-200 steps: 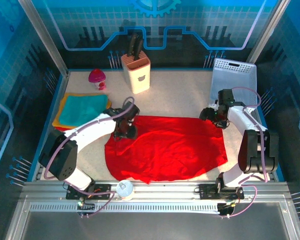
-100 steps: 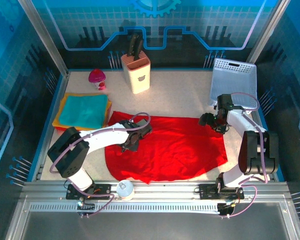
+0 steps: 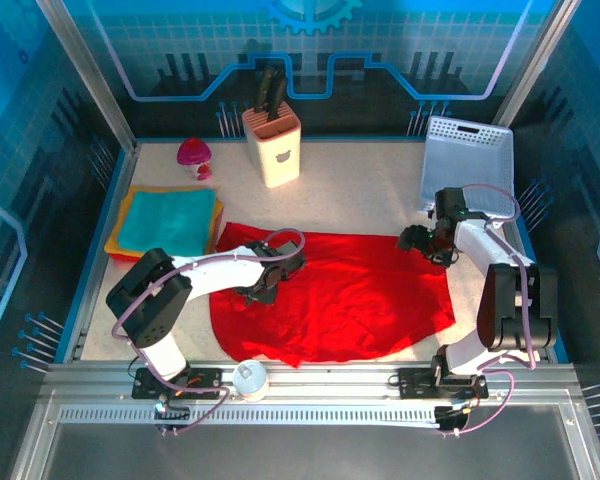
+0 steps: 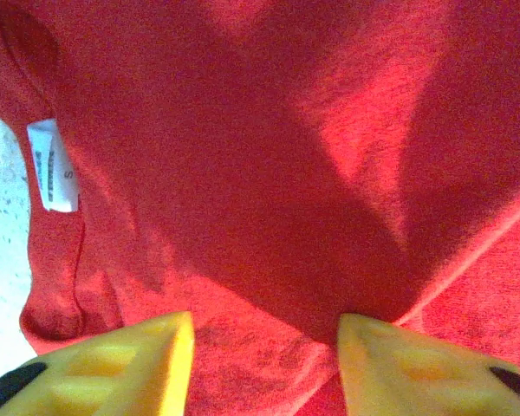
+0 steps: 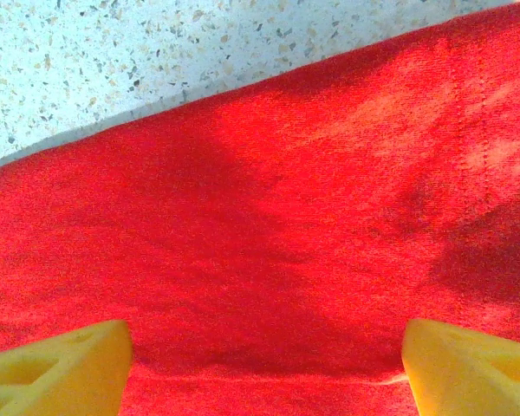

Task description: Fold and stack the t-shirts

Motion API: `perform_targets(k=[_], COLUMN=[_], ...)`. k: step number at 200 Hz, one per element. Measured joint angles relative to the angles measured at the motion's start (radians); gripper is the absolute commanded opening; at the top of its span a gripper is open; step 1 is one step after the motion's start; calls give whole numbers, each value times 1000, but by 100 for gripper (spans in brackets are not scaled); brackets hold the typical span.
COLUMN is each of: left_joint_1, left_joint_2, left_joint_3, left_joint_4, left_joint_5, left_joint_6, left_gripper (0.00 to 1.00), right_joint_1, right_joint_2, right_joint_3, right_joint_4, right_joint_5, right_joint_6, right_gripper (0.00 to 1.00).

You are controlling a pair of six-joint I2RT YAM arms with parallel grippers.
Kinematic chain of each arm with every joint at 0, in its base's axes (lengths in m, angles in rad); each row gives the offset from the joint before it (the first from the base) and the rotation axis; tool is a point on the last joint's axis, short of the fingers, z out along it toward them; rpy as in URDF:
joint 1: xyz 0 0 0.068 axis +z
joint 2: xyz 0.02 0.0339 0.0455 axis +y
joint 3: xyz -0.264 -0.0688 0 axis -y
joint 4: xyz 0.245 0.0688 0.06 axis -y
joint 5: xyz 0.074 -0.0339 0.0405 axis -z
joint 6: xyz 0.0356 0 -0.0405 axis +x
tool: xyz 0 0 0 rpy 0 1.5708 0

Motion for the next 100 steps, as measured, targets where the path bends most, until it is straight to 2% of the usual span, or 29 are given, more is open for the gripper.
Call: perform_targets(k=[61,100], left_joint_1=[-5,-6], left_joint_2=[-102,-107], left_joint_3=[-82,-101], left_joint_4=[-14,-13], left_joint_5=[27,27], left_joint_6=[-33,-37], left_gripper=[50,47], right_joint_1=[0,0], right_joint_2=[0,0], right_joint_3=[0,0], right_joint_4=[1,1], right_joint_5=[-6,-9], right_joint_6=[0,0], right_gripper=[82,81])
